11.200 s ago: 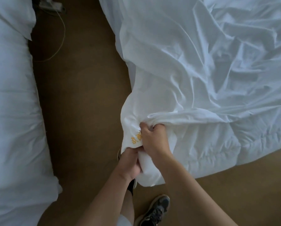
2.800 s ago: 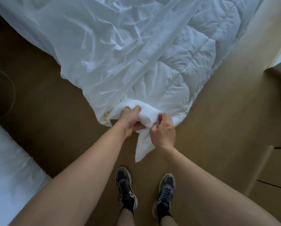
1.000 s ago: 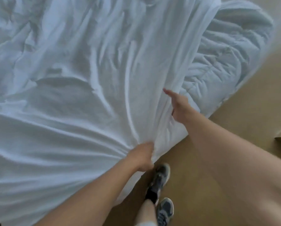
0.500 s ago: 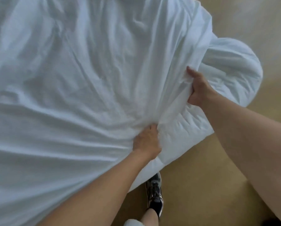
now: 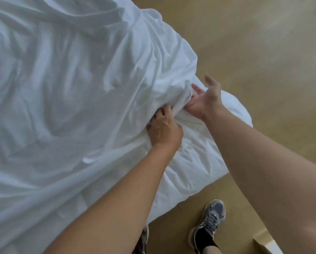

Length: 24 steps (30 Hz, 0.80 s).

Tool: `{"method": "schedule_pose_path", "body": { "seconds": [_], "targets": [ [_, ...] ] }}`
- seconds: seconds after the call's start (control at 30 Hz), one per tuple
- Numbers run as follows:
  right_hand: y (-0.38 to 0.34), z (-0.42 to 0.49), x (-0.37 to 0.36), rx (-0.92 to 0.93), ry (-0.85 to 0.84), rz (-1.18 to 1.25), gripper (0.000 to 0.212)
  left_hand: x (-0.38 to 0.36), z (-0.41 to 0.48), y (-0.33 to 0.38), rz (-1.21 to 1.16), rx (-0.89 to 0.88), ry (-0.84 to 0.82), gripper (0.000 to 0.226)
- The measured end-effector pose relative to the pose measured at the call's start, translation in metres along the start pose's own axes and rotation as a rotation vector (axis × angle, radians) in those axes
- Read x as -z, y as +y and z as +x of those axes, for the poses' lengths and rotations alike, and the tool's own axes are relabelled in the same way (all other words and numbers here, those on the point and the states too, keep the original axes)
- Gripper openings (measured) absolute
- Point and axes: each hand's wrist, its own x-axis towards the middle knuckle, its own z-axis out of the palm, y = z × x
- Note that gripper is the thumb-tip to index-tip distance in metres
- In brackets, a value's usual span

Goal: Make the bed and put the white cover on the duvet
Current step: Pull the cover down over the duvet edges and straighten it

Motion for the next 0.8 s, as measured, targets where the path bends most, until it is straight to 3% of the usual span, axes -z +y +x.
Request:
{"method": "schedule_pose_path", "body": {
  "seconds": [0.1,0.2,0.27,0.33,0.4,0.47,0.53,0.67,0.77,0.8],
  "targets": [
    [-0.013,-0.011,-0.007,0.007,-0.067,-0.133,0.043,0.002,0.028,0.046,-0.131,0.0,0.024,0.044],
    [-0.005,-0.028,0.008,0.036,-0.131,-0.445,0.055,0.011,0.012,0.044,-0.257,0.092,0.023,0.038],
    [0.011,-0.037,0.012,0.18,-0.232,-0.761,0.053,0.023,-0.007,0.027,-0.264,0.067,0.148,0.027],
    [0.031,-0.028,0.007,0.404,-0.245,-1.156,0.031,0.034,-0.008,0.014,-0.273,0.032,0.273,0.017],
    [0.05,-0.011,-0.006,0.597,-0.078,-1.435,0.025,0.043,0.007,0.008,-0.266,0.013,0.336,0.014],
    [0.055,0.008,-0.022,0.778,0.2,-1.579,0.023,0.048,0.024,0.003,-0.254,-0.004,0.344,0.024],
    [0.049,0.026,-0.033,0.837,0.376,-1.719,0.023,0.053,0.037,-0.003,-0.262,-0.001,0.346,0.035],
    [0.03,0.048,-0.034,0.597,0.221,-1.903,0.02,0.051,0.049,-0.021,-0.249,0.101,0.261,0.039],
    [0.019,0.048,-0.012,0.303,0.219,-1.887,0.024,0.04,0.028,-0.01,-0.128,0.066,0.231,0.012],
    [0.018,0.047,-0.004,0.267,0.225,-1.884,0.024,0.038,0.014,0.0,-0.082,0.041,0.266,0.015]
  ]
}}
